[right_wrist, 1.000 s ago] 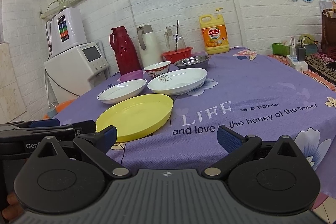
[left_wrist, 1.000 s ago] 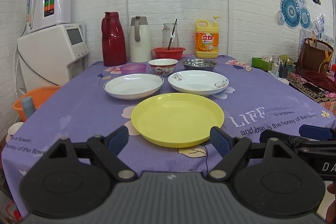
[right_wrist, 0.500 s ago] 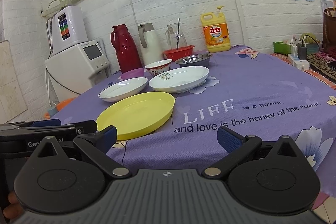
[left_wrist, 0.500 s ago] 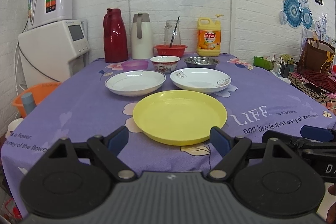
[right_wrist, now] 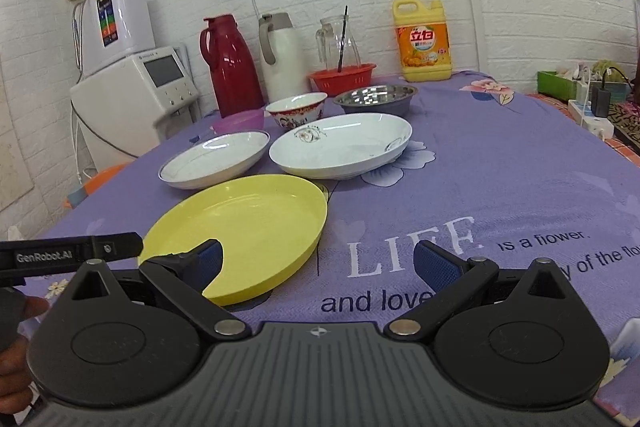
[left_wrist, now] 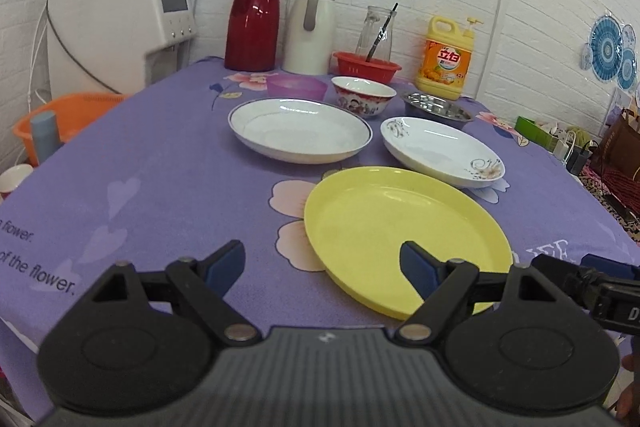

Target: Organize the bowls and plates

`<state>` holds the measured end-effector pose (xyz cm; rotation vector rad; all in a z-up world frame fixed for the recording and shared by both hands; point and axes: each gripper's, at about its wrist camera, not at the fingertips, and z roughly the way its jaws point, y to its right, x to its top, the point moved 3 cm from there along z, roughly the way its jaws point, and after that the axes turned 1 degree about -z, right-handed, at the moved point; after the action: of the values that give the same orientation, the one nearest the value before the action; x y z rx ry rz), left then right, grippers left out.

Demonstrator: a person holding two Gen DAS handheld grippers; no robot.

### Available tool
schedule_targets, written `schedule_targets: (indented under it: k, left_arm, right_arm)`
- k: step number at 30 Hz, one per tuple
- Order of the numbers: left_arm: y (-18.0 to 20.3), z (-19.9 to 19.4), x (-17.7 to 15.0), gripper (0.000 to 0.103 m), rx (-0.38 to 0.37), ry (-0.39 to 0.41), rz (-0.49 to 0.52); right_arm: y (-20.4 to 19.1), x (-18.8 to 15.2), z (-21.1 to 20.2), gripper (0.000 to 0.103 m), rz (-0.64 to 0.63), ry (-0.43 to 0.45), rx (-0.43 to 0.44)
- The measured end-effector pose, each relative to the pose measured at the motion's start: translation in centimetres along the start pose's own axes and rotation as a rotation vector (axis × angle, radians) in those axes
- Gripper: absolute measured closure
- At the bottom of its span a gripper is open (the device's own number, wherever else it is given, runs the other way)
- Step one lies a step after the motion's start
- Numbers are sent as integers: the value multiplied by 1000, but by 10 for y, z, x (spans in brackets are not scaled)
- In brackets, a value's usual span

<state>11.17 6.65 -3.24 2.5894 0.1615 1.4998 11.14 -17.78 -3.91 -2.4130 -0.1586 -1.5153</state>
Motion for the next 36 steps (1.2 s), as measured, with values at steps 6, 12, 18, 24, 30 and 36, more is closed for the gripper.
schedule_targets:
  k: [6,12,18,24,30,36]
  left_arm:
    - [-7,28,15,21,-34,-48,-32]
    - [-12,58,20,21,-60,-123,-36]
    - [-11,78,25,21,-50,-160,13]
    - [-3,83,29,23,-81,-194,49]
    - [6,83,27,34,-76,-199,107]
    - [13,79,24,59,-94,-182,140]
  right_arm:
    - [0,12,40,0,-30,-92,-2]
    - [-7,11,66,0,-72,-166,-5]
    - [-12,12,75,0,-116,-182,-13]
    - [-9,14,77,0,-168,-201,-18]
    - [-6,19,75,0,-105,-214,9]
    - [-26,17,79,0,-189,-192,47]
